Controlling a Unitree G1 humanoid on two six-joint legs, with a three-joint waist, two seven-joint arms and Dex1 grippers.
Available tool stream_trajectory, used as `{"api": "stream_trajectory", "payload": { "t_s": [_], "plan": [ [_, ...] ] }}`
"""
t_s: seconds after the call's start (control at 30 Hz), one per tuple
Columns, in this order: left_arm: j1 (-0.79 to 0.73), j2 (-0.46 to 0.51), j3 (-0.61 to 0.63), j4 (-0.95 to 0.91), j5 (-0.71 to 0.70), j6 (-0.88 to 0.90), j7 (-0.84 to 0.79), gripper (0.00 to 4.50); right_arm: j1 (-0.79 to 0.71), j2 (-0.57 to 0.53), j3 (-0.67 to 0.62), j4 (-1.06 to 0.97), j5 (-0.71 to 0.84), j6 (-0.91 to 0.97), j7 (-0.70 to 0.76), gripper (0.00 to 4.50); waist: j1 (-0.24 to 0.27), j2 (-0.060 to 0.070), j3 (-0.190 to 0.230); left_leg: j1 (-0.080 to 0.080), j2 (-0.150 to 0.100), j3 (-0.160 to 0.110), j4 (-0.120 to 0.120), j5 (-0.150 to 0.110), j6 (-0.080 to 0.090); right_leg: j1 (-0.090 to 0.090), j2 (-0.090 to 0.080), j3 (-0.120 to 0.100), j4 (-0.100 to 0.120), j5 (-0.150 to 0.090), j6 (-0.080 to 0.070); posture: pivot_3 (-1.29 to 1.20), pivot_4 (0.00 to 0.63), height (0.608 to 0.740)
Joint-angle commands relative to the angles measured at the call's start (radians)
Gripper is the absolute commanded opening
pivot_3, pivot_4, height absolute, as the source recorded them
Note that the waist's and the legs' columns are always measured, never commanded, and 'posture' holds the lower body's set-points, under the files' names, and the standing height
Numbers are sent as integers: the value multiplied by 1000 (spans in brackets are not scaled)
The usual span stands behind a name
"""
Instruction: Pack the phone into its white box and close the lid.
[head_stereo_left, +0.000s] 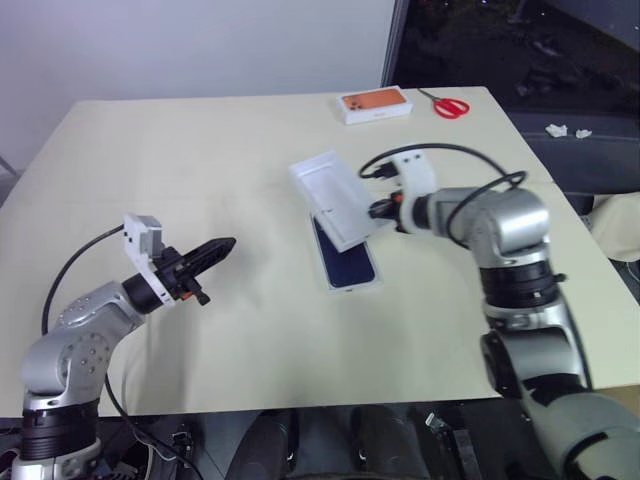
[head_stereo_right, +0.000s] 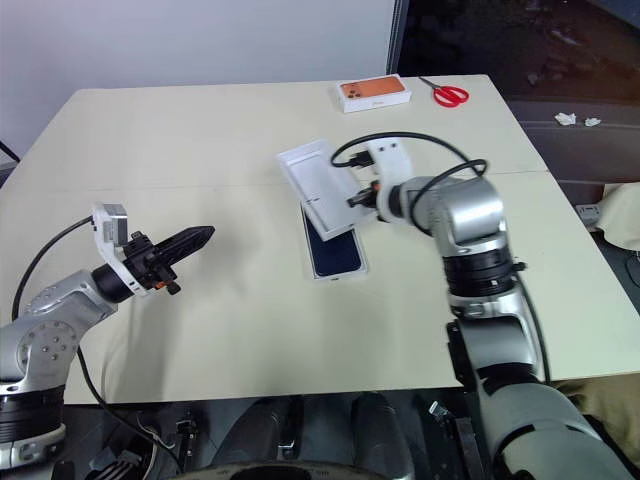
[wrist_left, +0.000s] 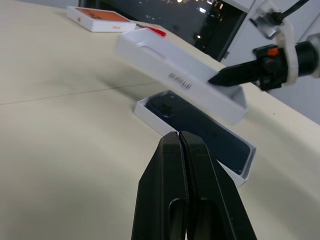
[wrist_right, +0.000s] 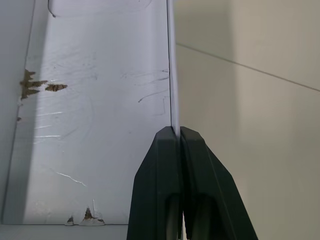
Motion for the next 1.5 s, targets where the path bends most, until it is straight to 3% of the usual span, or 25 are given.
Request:
{"api": "stream_trajectory", "payload": {
  "t_s": [0.03, 0.23, 0.5, 0.6, 0.7, 0.8, 1.0, 1.27, 1.5],
  "plan": [
    [-29, -4, -3, 1, 3, -23, -5, 58, 93, -138, -64, -83, 8, 7, 41, 60, 4, 0, 0, 0, 0, 0, 0, 0, 0, 0, 0, 0, 0, 0, 0, 0, 150, 740],
    [-79, 3, -24, 54, 15, -24, -27, 58, 258, -258, -199, -104, 3, 0, 30, 60, 23, 0, 0, 0, 0, 1, 2, 0, 1, 1, -1, 0, 0, 0, 0, 0, 150, 740],
    [-129, 3, -59, 94, 48, -39, -50, 58, 322, -180, -271, -173, 29, 36, -21, 60, 24, 0, 0, 0, 0, 1, 1, 0, 1, 1, 0, 0, 0, 0, 0, 0, 150, 740],
    [-133, 6, -58, 94, 53, -37, -55, 58, 351, -203, -251, -154, -2, -6, -36, 1345, 29, 0, 1, 0, 0, 1, 2, 0, 1, 2, -1, 0, 0, 0, 0, 0, 150, 740],
    [-126, 11, -57, 90, 60, -38, -61, 58, 349, -264, -194, -150, -32, -63, -21, 2960, 29, 0, 1, 0, -1, 1, 3, 0, 1, 2, -1, 0, 0, 0, 0, 0, 150, 740],
    [-112, 16, -58, 82, 75, -51, -72, 58, 300, -309, -153, -153, -35, -73, 2, 2960, 28, 0, 1, 0, -1, 1, 2, 0, 1, 2, -1, 0, -1, 0, 0, 0, 150, 740],
    [-75, 41, -98, 66, 152, -142, -128, 58, 109, -248, -75, -230, 62, 85, 51, 2960, 20, 1, 1, 1, 2, 1, 1, 0, 1, 1, 1, 0, 0, 0, 0, 0, 150, 740],
    [-38, 77, -129, 37, 215, -222, -177, 58, 93, -249, 100, -172, 73, 110, 104, 2960, 30, -1, 2, -1, -3, 1, 4, -2, 3, 3, -5, -1, -3, 0, 0, 0, 150, 740],
    [13, 62, -115, 2, 207, -217, -150, 58, 53, -262, 130, -107, 78, 187, 117, 2960, 25, -1, 2, -1, -2, 1, 2, -2, 3, 1, -4, -1, -2, 0, 0, 0, 150, 740]
  ]
}}
